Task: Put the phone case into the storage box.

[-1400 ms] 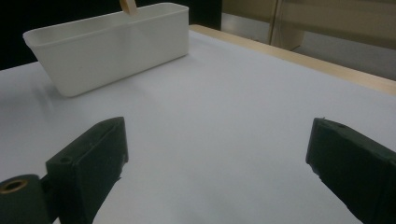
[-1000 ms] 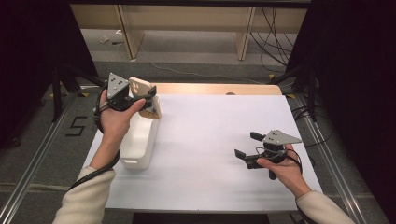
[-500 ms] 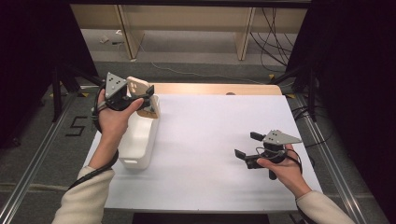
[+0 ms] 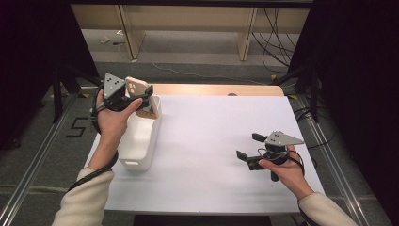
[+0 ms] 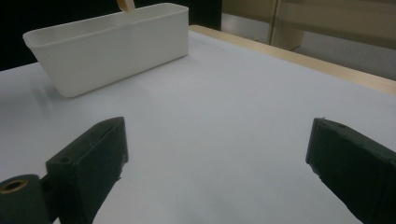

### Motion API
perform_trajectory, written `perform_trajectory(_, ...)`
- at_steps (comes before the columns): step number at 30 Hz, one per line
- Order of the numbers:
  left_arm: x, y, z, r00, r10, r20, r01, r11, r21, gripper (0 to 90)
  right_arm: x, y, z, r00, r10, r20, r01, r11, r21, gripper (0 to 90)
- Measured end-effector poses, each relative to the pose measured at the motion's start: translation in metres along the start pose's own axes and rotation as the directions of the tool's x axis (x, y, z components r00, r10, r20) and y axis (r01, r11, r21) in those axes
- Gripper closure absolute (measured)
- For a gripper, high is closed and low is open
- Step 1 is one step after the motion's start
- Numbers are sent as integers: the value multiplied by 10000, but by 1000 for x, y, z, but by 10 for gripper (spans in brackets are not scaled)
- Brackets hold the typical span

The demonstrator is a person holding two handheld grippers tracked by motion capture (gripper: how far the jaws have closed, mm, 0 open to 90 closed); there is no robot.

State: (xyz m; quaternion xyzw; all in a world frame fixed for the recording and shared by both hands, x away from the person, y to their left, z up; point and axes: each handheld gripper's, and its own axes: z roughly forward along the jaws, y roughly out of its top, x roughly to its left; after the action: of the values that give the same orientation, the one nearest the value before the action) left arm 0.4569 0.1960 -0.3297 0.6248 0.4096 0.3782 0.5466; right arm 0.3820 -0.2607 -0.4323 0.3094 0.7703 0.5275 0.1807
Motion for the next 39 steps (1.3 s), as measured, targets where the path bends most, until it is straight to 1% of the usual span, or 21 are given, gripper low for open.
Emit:
perform_trajectory(31, 9, -4, 1, 9994, -81, -333, 84, 9999, 92, 103, 0, 0, 0, 10000, 22, -8, -22, 10000, 14, 66)
perform_trajectory(39, 12, -2, 3, 9990, -105, -423, 109, 9999, 91, 103, -1, 1, 1, 10000, 22, 13, -22, 10000, -11, 67)
